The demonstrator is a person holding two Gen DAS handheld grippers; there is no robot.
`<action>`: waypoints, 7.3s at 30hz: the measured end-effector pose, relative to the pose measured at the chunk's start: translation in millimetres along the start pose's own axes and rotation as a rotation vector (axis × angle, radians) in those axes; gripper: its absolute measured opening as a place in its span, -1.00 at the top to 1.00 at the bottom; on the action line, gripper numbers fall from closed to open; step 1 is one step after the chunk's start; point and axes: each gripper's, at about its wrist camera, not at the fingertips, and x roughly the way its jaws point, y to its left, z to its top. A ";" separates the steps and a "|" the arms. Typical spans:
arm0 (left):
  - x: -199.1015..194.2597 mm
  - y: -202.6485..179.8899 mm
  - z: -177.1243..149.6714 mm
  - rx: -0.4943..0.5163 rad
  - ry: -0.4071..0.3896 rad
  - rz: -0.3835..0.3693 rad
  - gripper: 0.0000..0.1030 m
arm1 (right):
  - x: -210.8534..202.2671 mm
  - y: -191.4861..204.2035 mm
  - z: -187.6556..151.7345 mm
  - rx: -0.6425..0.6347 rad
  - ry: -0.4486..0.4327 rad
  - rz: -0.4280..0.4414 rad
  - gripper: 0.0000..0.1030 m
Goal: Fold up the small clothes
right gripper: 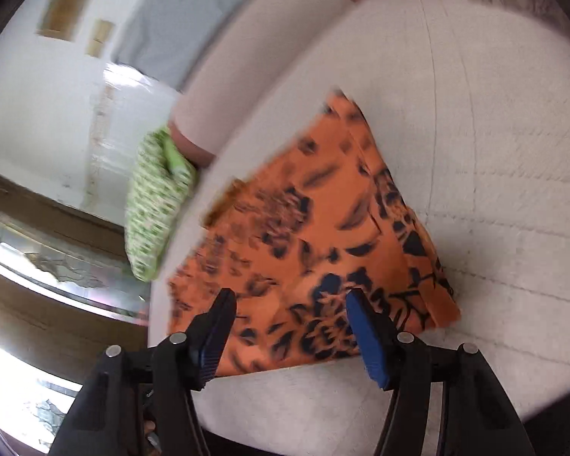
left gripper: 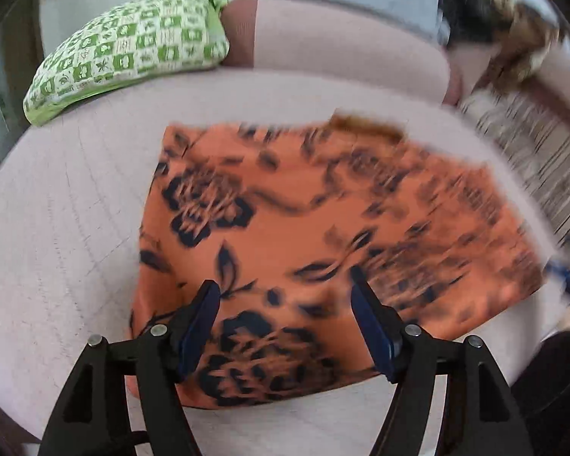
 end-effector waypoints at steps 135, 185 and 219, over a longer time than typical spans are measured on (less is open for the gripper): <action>-10.7 -23.0 -3.1 -0.124 0.035 0.158 -0.08 | 45.5 9.9 4.9 -0.171 0.169 -0.029 -0.77; 47.2 -96.1 -2.3 0.099 0.064 0.229 -0.31 | 12.9 -55.6 10.7 0.259 -0.015 -0.009 -0.76; 64.1 -87.0 -0.3 0.104 0.031 0.184 -0.43 | -3.5 -22.8 75.7 -0.056 -0.016 -0.216 -0.47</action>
